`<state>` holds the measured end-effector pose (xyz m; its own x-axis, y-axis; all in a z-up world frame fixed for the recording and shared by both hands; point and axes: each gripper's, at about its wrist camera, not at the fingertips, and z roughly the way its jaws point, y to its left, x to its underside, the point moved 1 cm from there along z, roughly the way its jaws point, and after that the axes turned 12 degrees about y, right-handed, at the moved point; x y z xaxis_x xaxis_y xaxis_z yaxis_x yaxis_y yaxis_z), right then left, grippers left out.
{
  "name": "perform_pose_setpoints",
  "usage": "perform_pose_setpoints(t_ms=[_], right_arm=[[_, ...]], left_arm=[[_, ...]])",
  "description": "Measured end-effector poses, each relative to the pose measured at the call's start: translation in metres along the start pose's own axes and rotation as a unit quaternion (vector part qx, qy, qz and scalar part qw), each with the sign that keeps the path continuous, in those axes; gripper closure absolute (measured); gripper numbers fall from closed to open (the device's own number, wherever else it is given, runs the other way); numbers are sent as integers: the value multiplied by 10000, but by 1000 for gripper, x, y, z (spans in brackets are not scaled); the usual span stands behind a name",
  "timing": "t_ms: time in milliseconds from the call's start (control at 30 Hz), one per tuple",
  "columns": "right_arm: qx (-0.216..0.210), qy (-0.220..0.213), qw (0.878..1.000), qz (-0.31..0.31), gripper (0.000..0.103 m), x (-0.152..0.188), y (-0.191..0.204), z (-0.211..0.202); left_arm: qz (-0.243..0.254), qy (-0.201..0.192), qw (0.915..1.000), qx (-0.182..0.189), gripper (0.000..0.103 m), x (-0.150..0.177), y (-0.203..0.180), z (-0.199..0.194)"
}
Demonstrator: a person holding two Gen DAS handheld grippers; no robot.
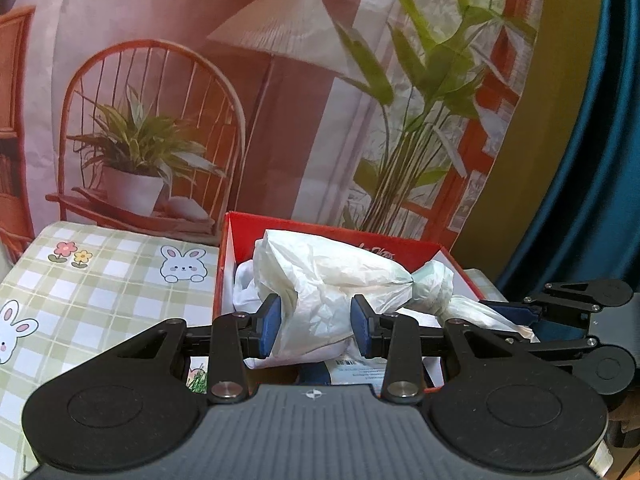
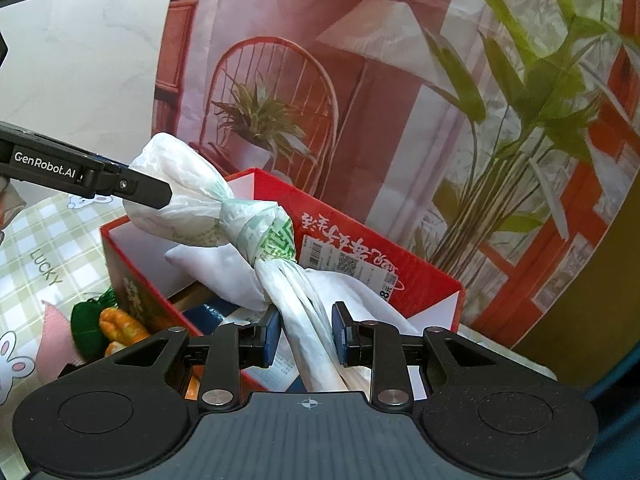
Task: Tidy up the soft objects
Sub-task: 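Lift the second white bundle with the right tool and release it into the box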
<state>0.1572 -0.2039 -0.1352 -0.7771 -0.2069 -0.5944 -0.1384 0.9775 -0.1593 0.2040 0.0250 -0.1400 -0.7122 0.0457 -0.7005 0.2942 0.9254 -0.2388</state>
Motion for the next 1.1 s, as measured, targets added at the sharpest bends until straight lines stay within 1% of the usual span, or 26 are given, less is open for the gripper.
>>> perform_pose_setpoints(t_ms=[200,267,300,333,400,500,567,667,733,833,967,1100], right_arm=[[-101,182,9997,126,77,0,-9,22],[-84,239,9995,195,76,1,-12,28],[-37,268,9994,238,73,3,-13,30],[-14,293,9992,265,70,4,-14,32],[19,277,9992,290,68,8,-16,32],[62,271,9992,280,61,13,-17,31],[91,254,9993,266,59,15,-17,30],[148,196,9993,287,55,16,-18,26],[142,141,9993,315,52,16,-18,22],[110,58,9993,353,50,18,-14,16],[61,-122,9987,497,49,21,-9,6],[-51,-367,9964,756,47,30,-3,-5]], left_arm=[[116,250,9996,-104,63,-1,0,15],[130,319,9994,-100,62,1,0,18],[132,350,9993,-94,60,2,0,18],[133,366,9992,-103,54,3,1,18],[148,335,9992,-159,44,4,2,17],[151,308,9992,-220,42,4,3,16],[116,298,9993,-208,42,3,4,15],[111,280,9992,-252,39,2,3,13],[113,280,9992,-252,35,2,3,12],[147,255,9992,-257,32,4,0,9],[252,232,9990,-272,30,7,-4,4],[368,212,9985,-343,25,12,-8,-2]])
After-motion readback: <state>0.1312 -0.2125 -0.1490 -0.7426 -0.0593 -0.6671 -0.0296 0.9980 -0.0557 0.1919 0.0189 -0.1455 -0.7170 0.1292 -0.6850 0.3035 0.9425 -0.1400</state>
